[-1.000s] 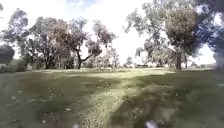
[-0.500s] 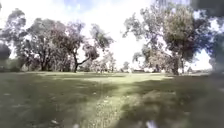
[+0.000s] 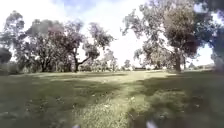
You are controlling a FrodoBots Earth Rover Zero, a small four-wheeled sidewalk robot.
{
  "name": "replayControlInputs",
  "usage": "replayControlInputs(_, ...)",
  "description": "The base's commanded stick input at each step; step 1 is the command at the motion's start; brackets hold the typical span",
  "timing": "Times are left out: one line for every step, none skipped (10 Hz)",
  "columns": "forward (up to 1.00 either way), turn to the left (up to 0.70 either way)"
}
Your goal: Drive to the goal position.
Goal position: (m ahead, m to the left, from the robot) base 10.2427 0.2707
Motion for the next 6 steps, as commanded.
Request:
replayControlInputs(0.7, 0.0)
replayControlInputs(0.7, 0.0)
replayControlInputs(0.7, 0.0)
replayControlInputs(0.7, 0.0)
replayControlInputs(0.7, 0.0)
replayControlInputs(0.7, -0.01)
